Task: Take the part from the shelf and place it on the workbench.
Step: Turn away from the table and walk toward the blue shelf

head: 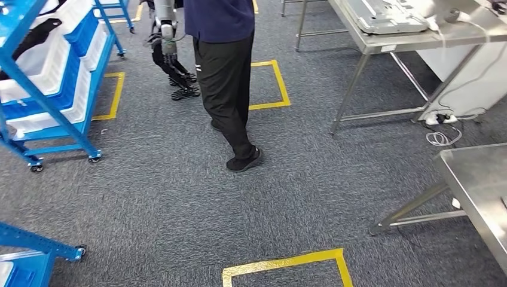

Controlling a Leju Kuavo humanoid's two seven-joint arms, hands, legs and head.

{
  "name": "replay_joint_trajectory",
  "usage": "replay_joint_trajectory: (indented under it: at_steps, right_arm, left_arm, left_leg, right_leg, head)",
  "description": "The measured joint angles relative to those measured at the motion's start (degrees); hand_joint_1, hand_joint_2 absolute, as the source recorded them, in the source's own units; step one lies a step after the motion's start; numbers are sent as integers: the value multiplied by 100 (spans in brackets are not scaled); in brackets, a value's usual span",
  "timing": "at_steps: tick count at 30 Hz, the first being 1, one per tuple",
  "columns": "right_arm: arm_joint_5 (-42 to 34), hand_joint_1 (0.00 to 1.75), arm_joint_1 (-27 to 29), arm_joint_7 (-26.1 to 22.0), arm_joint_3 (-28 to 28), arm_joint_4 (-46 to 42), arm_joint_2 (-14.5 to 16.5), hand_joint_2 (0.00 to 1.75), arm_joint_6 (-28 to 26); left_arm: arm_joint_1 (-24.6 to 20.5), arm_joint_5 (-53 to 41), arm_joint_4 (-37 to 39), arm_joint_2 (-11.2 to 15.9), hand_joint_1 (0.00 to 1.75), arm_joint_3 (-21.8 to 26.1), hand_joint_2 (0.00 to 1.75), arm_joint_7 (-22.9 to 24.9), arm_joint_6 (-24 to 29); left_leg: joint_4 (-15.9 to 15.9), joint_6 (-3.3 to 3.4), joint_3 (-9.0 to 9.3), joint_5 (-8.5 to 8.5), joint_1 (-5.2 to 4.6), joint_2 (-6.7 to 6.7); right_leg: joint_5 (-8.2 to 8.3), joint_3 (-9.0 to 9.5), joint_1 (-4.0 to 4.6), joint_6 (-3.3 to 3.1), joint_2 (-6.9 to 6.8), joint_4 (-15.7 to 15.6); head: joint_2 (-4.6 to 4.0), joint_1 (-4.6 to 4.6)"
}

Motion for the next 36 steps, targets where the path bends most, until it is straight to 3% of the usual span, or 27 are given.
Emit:
replay_joint_trajectory:
  at_steps: [2, 3, 5, 7, 9, 11, 13, 14, 15, 17, 18, 19, 21, 22, 24, 26, 27, 28, 29, 30, 32, 34, 36]
  right_arm:
    - [3, 0, 6, -8, 0, 1, -8, 0, 3]
    - [4, 0, 10, -10, 0, 1, -11, 0, 5]
    - [5, 0, 13, -13, 0, 2, -16, 0, 7]
    - [8, 0, 2, -13, 0, 3, -16, 0, 11]
    - [15, 0, 4, -15, 0, 4, -15, 0, 33]
    - [21, 0, 22, -17, 0, 5, -16, 0, 68]
    - [21, 0, 34, -15, 0, 7, -18, 0, 89]
    - [21, 0, 35, -14, 0, 7, -19, 0, 91]
    - [21, 0, 33, -14, 0, 8, -19, 0, 91]
    - [21, 0, 31, -14, 0, 9, -19, 0, 92]
    - [21, 0, 29, -14, 0, 10, -19, 0, 93]
    - [21, 0, 25, -13, 0, 11, -19, 0, 93]
    - [21, 0, -1, -12, 0, 13, -18, 0, 96]
    - [21, 0, -13, -11, 0, 13, -19, 0, 99]
    - [21, 0, -17, -10, 0, 14, -20, 0, 107]
    - [26, 0, 1, -10, 0, 15, -25, 0, 121]
    - [31, 0, 8, -11, 0, 15, -27, 0, 130]
    - [37, 0, 12, -15, 0, 15, -30, 0, 140]
    - [43, 0, 14, -21, 0, 15, -32, 0, 150]
    - [52, 0, 14, -28, 0, 15, -34, 0, 157]
    - [70, 0, 23, -38, 0, 16, -39, 0, 174]
    - [84, 0, 32, -46, 0, 17, -45, 0, 190]
    - [90, 0, 24, -57, 1, 17, -46, 0, 200]
  left_arm:
    - [0, 3, 0, -7, 0, 0, 0, 10, 2]
    - [-7, 3, 0, -11, 0, 0, 0, 14, 3]
    - [-14, 3, 0, -17, 0, 0, 0, 17, 6]
    - [3, 2, 0, -14, 0, 0, 0, 17, 7]
    - [16, -1, 1, -13, 0, 0, 0, 18, 5]
    - [0, -4, 1, -16, 0, 0, 0, 18, 3]
    - [-12, -4, 0, -17, 0, 0, 0, 17, 2]
    - [-6, -4, 0, -17, 0, 0, 0, 17, 2]
    - [2, -4, 0, -17, 0, 0, 0, 17, 2]
    - [5, -4, 0, -17, 0, 0, 0, 17, 2]
    - [-5, -5, 0, -17, 0, 0, 0, 15, 2]
    - [-10, -7, 0, -16, 0, 0, 0, 14, 2]
    - [3, -9, 0, -13, 0, 0, 0, 14, 2]
    - [20, -10, 0, -11, 0, 0, 0, 15, 2]
    - [29, -11, 0, -11, 0, 0, 0, 22, 2]
    - [14, -13, 0, -13, 0, 0, 0, 31, 3]
    - [7, -13, 0, -12, 0, 0, 0, 32, 4]
    - [6, -13, 0, -11, 0, 0, 0, 34, 7]
    - [10, -10, 0, -11, 0, 0, 0, 35, 10]
    - [12, -8, 0, -11, 0, 0, 0, 36, 13]
    - [9, -4, 0, -13, 0, 0, 0, 37, 15]
    - [4, -6, 0, -13, 0, 0, 0, 37, 13]
    - [23, -10, 0, -7, 0, 0, 0, 37, 10]
  left_leg:
    - [35, -24, 8, -16, -5, -170]
    - [62, -46, -7, -26, -8, -249]
    - [94, -108, -60, -29, 1, -378]
    - [101, -179, -107, -27, 27, -441]
    - [333, -237, -224, -183, 27, -207]
    - [987, -287, -540, -533, 33, 120]
    - [1580, -329, -837, -739, 55, 228]
    - [1590, -338, -839, -677, 62, 255]
    - [1381, -339, -726, -524, 65, 292]
    - [601, -308, -306, -173, 40, 499]
    - [306, -277, -149, -80, 19, 587]
    - [135, -246, -63, -46, -5, 647]
    - [67, -180, -55, -43, -26, 569]
    - [33, -147, -40, -26, -18, 513]
    - [-41, -70, 3, 20, 8, 394]
    - [-55, -27, 2, 43, 10, 270]
    - [-52, -21, -3, 45, 6, 196]
    - [-46, -20, 0, 44, 2, 116]
    - [-37, -23, 7, 41, 1, 27]
    - [-23, -31, 16, 34, 3, -64]
    - [35, -69, -6, 9, 3, -230]
    - [79, -135, -70, 1, 11, -373]
    - [78, -214, -120, 16, 35, -506]
  right_leg:
    - [451, 293, -15, -23, 191, -727]
    - [585, 419, -27, -34, 313, -1049]
    - [634, 517, -25, -59, 450, -1323]
    - [655, 540, -19, -115, 324, -1375]
    - [685, 579, -23, -189, 176, -1444]
    - [684, 599, -7, -237, 8, -1473]
    - [662, 602, 14, -254, -176, -1468]
    - [648, 610, 18, -251, -262, -1466]
    - [633, 625, 20, -244, -342, -1464]
    - [590, 672, 35, -206, -486, -1458]
    - [569, 692, 48, -178, -547, -1456]
    - [551, 709, 59, -150, -606, -1456]
    - [535, 749, 67, -95, -711, -1473]
    - [505, 770, 56, -65, -685, -1458]
    - [283, 664, 33, -17, -410, -1161]
    - [-80, 306, 12, -7, -97, -443]
    - [-189, 119, 8, -4, -44, -98]
    - [-187, 1, 6, -2, -24, 91]
    - [-56, -14, 3, -2, -11, 52]
    - [174, 78, -5, -5, 26, -214]
    - [576, 355, -41, -13, 306, -958]
    - [673, 472, -53, -25, 523, -1303]
    - [678, 489, -44, -78, 422, -1344]
  head:
    - [0, 1]
    - [0, 0]
    - [0, -2]
    - [0, -2]
    - [0, -5]
    - [0, -9]
    - [0, -9]
    - [0, -9]
    - [0, -9]
    - [0, -9]
    - [0, -8]
    - [0, -7]
    - [0, -7]
    - [0, -7]
    - [0, -5]
    - [0, -2]
    - [0, -2]
    - [0, -2]
    - [0, -2]
    - [0, -3]
    - [0, -3]
    - [0, -4]
    - [0, -5]
